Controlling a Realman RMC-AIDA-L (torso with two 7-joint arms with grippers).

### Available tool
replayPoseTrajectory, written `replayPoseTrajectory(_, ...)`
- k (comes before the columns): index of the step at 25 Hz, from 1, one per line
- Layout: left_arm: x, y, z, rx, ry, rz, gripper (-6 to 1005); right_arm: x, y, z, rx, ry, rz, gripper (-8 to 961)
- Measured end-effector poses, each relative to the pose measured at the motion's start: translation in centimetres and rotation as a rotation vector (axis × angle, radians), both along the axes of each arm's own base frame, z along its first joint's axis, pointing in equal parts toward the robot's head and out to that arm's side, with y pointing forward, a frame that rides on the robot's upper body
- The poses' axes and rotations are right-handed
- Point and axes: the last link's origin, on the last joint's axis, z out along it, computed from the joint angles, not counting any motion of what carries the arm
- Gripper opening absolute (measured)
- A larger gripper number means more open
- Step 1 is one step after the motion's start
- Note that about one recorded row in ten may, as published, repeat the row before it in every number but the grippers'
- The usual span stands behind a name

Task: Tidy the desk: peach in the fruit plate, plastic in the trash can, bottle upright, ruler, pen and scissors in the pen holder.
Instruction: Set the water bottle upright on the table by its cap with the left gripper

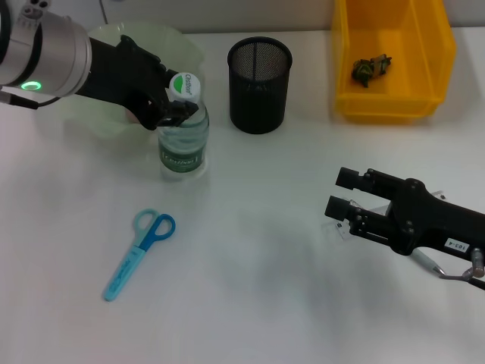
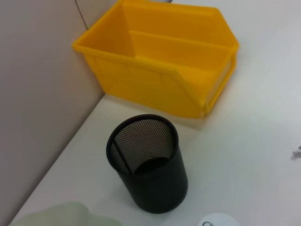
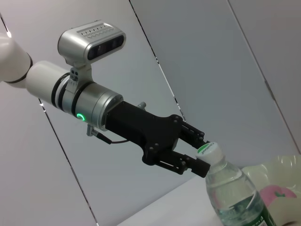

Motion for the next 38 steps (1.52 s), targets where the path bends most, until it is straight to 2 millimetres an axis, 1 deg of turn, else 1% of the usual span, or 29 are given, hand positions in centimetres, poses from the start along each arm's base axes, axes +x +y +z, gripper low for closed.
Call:
replayPoseTrajectory(22,0.15,0.14,0.25,0.006,-0.011,0.0,429,-0.01,0.21,-0.03,0.004,-0.007,-0.002,661)
replayPoseTrajectory(38,0.47,0.43,-0.09,-0.009,-0.006,-0.003,422,0.01,0.25,-0.06,0.004,-0.009,-0.003,662)
